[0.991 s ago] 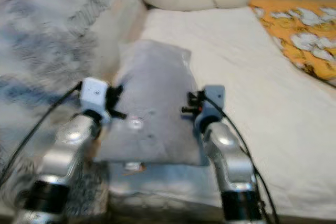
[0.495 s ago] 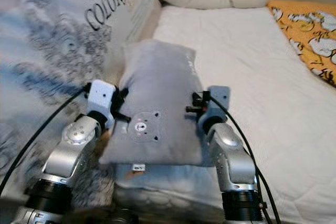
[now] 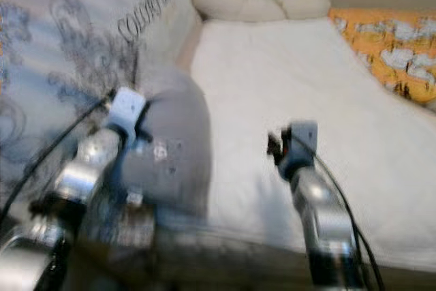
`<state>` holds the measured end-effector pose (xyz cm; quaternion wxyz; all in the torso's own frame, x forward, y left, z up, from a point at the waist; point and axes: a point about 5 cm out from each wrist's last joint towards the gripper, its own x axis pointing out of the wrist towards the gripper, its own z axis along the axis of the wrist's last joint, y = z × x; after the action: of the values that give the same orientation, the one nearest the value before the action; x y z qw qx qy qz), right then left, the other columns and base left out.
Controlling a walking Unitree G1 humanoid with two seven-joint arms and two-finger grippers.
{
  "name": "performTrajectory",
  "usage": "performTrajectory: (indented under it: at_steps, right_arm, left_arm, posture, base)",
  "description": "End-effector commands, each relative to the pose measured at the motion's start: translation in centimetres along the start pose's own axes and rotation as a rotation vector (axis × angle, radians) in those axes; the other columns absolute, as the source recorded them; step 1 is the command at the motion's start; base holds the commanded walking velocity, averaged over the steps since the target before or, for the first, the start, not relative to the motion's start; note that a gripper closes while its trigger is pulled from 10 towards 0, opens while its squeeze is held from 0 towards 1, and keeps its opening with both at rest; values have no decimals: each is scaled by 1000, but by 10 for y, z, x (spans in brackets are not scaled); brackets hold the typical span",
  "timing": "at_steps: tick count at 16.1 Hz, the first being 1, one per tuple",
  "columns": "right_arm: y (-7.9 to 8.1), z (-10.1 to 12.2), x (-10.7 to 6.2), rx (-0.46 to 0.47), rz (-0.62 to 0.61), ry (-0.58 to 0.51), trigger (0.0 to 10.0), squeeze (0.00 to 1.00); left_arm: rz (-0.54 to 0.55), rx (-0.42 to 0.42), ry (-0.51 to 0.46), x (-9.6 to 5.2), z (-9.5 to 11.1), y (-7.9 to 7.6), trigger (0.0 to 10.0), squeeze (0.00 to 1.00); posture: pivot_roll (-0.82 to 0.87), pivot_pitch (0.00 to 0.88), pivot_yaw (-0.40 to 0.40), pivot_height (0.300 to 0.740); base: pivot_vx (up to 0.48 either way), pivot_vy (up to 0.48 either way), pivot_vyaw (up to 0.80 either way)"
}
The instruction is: Clean up the room
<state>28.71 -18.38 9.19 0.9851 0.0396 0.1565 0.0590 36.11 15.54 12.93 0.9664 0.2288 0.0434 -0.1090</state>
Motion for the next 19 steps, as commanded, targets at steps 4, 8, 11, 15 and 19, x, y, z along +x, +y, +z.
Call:
performTrajectory:
  at_steps: [4, 8, 11, 15, 19]
  right_arm:
    - [13, 14, -15, -108, 272, -60, 10000, 1000]
    - [6, 16, -25, -164, 342, -47, 10000, 1000]
    - [0, 18, -38, -185, 360, -37, 10000, 1000]
    - [-2, 22, -61, -206, 437, -15, 10000, 1000]
    - [-8, 27, -77, -216, 421, 15, 10000, 1000]
  left_arm:
    - [-2, 151, -73, 15, 14, 17, 10000, 0]
    - [-127, 169, -173, 30, 44, 0, 10000, 0]
    - [-110, 91, -204, 41, 71, -2, 10000, 0]
    - [-39, 73, -190, 47, 88, 12, 10000, 0]
    - [56, -1, -87, 46, 71, 30, 10000, 0]
  posture:
    - [22, 0, 59, 740]
    - [-17, 0, 67, 740]
    - [-61, 0, 69, 740]
    - [-119, 0, 67, 740]
    - [-187, 8, 75, 740]
  base:
    - [0, 0, 0]
    - [0, 0, 0]
    - [0, 0, 0]
    - [0, 0, 0]
    - [0, 0, 0]
